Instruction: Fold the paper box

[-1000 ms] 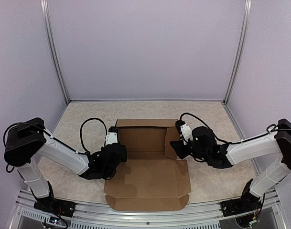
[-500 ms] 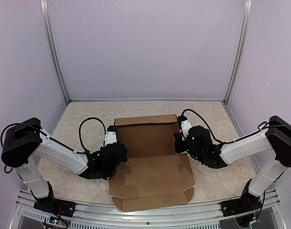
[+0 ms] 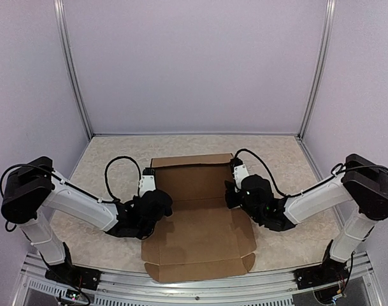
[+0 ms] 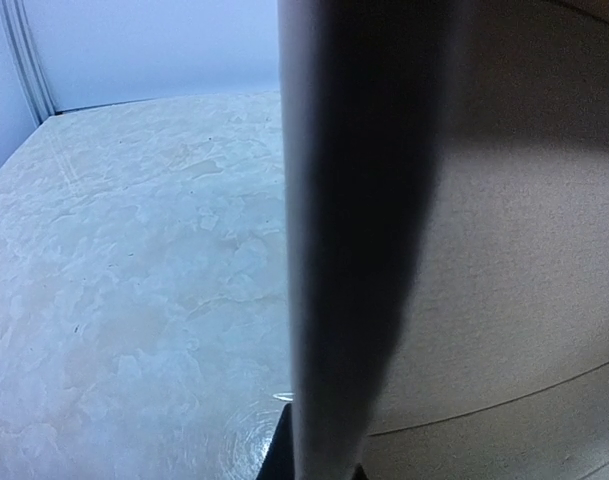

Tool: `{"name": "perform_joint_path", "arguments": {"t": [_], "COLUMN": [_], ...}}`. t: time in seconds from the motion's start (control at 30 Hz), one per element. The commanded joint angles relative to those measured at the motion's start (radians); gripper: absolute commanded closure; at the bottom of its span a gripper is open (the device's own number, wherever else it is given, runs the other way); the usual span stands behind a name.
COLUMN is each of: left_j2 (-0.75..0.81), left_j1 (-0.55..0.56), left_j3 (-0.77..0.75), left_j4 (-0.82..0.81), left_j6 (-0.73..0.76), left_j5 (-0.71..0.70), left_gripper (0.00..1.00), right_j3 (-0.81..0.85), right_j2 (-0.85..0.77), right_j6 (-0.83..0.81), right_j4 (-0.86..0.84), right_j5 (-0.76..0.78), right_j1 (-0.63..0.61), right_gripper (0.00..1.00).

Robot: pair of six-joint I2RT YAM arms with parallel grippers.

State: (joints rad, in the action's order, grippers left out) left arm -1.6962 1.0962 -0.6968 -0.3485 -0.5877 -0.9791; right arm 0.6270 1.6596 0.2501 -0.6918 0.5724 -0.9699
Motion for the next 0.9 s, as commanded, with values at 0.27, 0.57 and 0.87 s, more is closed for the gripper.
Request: {"name": "perform_joint_path", "arguments": {"t": [0.27,0.57,0.87], "left_j2": [0.021,0.054,0.062], "left_j1": [0.044,0.05,0.048], "left_j3": [-0.026,-0.016,-0.013], "left_j4": [-0.019,0.022,0.039], "left_j6": [0.011,-0.034,-0.033], "left_j5": [0.093,0.066,0.032], "left_gripper": [1.0,1.0,1.0], "right_j3": [0.047,0.065,0.128], "right_j2": [0.092,0.119,0.17], "right_j6": [-0.085,-0.08,-0.002], "right_j4": [-0.162,-0.167,-0.086], "right_j5": [-0.025,0.129,0.283], "right_j1": [-0.038,-0.045,-0.053], "right_gripper": [1.0,1.0,1.0]}}
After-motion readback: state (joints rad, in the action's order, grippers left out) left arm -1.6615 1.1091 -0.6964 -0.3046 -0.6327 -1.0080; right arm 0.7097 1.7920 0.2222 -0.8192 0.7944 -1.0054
